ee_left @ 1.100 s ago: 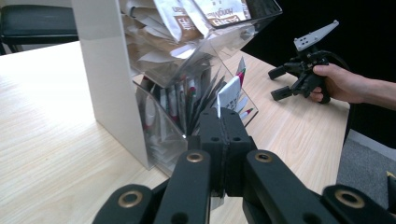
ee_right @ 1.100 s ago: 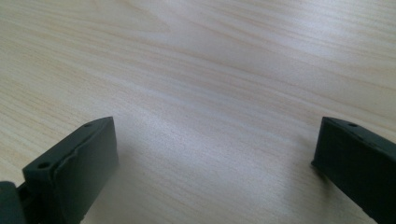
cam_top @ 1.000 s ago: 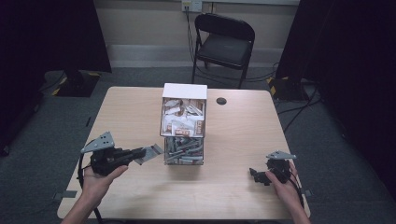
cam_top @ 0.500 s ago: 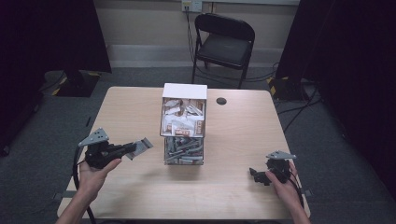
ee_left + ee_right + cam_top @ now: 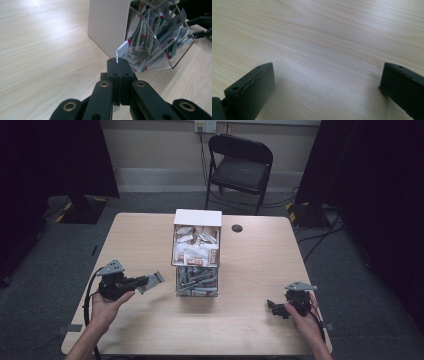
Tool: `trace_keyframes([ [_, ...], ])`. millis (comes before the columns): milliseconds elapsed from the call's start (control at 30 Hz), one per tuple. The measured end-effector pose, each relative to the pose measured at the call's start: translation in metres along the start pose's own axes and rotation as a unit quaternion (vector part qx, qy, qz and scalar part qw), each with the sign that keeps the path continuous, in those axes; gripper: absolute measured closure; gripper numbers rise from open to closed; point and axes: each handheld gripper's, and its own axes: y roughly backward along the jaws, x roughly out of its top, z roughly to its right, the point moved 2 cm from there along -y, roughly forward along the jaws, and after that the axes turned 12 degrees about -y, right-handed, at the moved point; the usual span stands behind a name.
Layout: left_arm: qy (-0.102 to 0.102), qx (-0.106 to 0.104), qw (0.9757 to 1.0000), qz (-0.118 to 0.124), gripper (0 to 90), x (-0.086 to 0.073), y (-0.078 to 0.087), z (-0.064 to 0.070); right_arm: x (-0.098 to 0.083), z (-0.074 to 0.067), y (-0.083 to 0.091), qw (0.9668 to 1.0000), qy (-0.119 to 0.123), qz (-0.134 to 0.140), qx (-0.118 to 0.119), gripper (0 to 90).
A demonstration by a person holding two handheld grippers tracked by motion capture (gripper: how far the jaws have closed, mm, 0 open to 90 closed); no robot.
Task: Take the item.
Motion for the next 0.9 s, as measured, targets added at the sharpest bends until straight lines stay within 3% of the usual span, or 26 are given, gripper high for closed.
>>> trace_keyframes([
  [200,-0.006,0.000,0.9998,-0.021,90.0,-0.003,-0.013,0.000,0.000,0.000,0.000,1.0000,0.000,0.000,0.000,0.0],
  [333,0.000,-0.004,0.9998,-0.019,90.0,-0.001,-0.015,0.001,0.000,0.000,0.000,1.0000,0.000,0.000,0.000,0.0],
  [400,-0.011,-0.004,0.9996,-0.024,90.0,0.003,-0.014,0.003,0.000,0.000,0.000,1.0000,0.000,0.000,0.000,0.0],
  [533,-0.004,0.005,0.9997,-0.024,90.0,0.001,-0.014,-0.002,0.000,0.000,0.000,1.0000,0.000,0.000,0.000,0.0],
  [667,0.013,0.006,0.9992,-0.037,90.0,-0.007,-0.028,-0.007,0.000,0.000,0.000,1.0000,0.001,0.000,0.000,0.0],
  [733,0.007,0.007,0.9985,-0.053,90.0,-0.008,-0.034,-0.008,0.000,0.000,0.000,1.0000,0.001,0.000,0.000,0.0],
  [900,0.015,0.007,0.9983,-0.055,90.0,-0.011,-0.046,-0.012,0.000,0.000,0.000,1.0000,0.001,0.000,0.000,0.0],
])
